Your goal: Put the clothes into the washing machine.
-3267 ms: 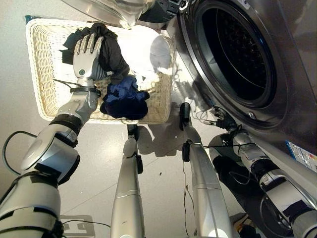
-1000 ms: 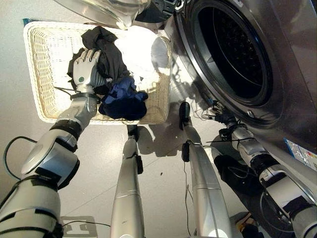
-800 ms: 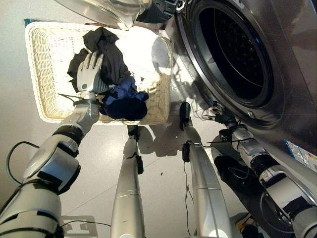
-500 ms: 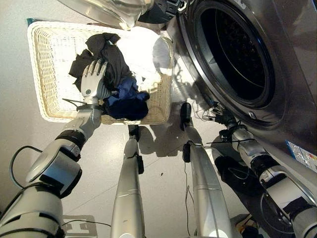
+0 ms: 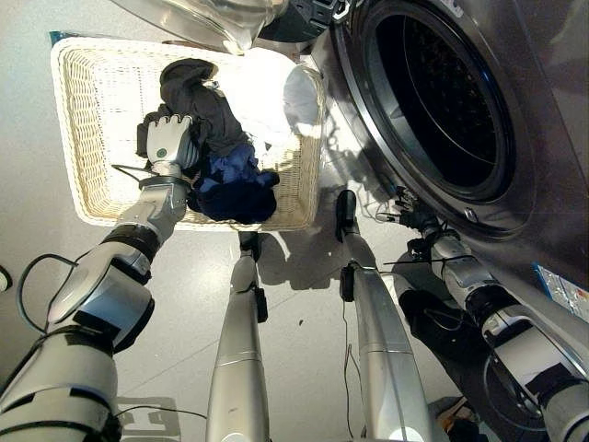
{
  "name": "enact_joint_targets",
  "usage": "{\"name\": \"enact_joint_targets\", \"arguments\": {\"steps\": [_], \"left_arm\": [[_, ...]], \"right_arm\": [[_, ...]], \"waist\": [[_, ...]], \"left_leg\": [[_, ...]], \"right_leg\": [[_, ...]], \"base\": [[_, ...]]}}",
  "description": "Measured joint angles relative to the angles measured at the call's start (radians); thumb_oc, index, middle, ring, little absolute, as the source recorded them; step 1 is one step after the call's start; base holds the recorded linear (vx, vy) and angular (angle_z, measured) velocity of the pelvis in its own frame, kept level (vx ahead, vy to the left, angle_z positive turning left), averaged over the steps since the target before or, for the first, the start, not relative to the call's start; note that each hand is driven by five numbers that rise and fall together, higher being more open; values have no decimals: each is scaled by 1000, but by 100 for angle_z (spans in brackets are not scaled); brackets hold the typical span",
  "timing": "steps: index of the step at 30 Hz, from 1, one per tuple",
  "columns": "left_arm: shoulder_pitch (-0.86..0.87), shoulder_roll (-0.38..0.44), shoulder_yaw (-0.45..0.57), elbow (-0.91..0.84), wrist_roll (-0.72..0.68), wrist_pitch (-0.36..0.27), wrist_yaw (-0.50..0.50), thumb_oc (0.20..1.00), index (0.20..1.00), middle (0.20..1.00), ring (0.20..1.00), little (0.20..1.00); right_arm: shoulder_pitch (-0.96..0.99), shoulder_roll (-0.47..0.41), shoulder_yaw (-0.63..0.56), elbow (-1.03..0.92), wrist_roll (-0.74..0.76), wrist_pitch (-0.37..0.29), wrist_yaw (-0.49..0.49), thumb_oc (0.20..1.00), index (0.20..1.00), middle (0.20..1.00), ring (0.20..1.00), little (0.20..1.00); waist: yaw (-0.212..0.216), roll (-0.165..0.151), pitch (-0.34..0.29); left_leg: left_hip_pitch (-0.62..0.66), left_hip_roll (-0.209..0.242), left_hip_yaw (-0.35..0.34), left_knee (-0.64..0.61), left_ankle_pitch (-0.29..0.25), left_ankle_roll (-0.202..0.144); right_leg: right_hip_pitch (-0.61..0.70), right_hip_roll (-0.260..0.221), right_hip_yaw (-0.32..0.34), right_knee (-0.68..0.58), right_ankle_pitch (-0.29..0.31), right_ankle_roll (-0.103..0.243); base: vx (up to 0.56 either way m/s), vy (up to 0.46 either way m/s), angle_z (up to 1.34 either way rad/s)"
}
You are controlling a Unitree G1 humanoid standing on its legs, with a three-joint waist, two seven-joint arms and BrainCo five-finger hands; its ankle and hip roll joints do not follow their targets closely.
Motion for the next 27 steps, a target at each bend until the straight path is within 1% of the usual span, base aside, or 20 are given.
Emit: {"name": "enact_joint_targets", "arguments": {"steps": [11,12,14,17,18,19,20,22,24,26,27], "left_arm": [[3,0,2,-1,-17,-1,-13,200,200,200,200,200],[3,0,2,-1,-27,-2,-16,200,200,200,200,200],[9,0,12,-9,-93,-7,-19,200,200,200,200,200],[47,-3,83,-29,-213,-42,-21,200,200,200,200,200],[74,-8,150,-61,-291,-72,-25,200,200,200,200,200],[86,-12,169,-67,-337,-91,-25,200,200,200,200,200],[123,-28,240,-107,-420,-124,-29,200,200,200,200,200],[158,-46,277,-145,-513,-168,-31,200,200,200,200,200],[209,-79,335,-236,-590,-205,-30,200,200,200,200,200],[250,-102,369,-304,-636,-245,-33,200,200,200,200,200],[275,-116,384,-343,-669,-281,-40,200,200,200,200,200]], "right_arm": [[0,0,0,-5,12,0,0,1000,1000,1000,1000,1000],[0,0,0,-6,13,0,0,1000,1000,1000,1000,1000],[1,0,2,-17,19,-1,0,1000,1000,1000,1000,1000],[4,0,2,-73,36,-5,0,1000,1000,1000,1000,1000],[8,-1,2,-107,62,-14,1,1000,1000,1000,1000,1000],[9,-1,2,-123,78,-21,3,1000,1000,1000,1000,1000],[20,-3,-2,-174,107,-24,2,1000,1000,1000,1000,1000],[30,-2,-2,-231,133,-39,1,1000,1000,1000,1000,1000],[55,1,-10,-324,147,-40,-9,1000,1000,1000,1000,1000],[61,11,-15,-382,157,-40,-13,1000,1000,1000,1000,1000],[61,20,-24,-411,159,-43,-12,1000,1000,1000,1000,1000]], "waist": [[0,0,0],[0,0,0],[0,0,0],[-9,0,0],[-14,0,0],[-14,0,0],[-14,0,0],[-8,0,0],[3,0,0],[12,0,0],[19,0,0]], "left_leg": [[1,0,0,0,0,0],[1,0,0,0,0,0],[1,0,0,0,0,0],[1,0,0,0,0,0],[2,0,-1,1,0,0],[4,0,-1,1,0,0],[5,0,-1,1,0,0],[6,0,-2,2,0,0],[7,0,-4,4,1,-2],[7,0,-7,4,3,-3],[7,0,-9,4,4,-4]], "right_leg": [[0,0,0,1,0,0],[0,0,0,1,0,0],[0,0,0,1,0,0],[1,0,0,2,0,0],[1,0,0,4,0,0],[2,0,0,5,0,-1],[2,0,0,6,4,-6],[3,0,-1,8,4,-5],[3,0,-1,12,0,-1],[3,0,-2,16,-2,1],[3,0,-2,18,-2,1]], "base": [[0,0,0],[0,0,0],[0,0,0],[-4,-10,0],[0,0,0],[0,0,0],[-14,-33,0],[-14,-43,1],[-8,-42,2],[-11,-26,4],[-12,-15,4]]}}
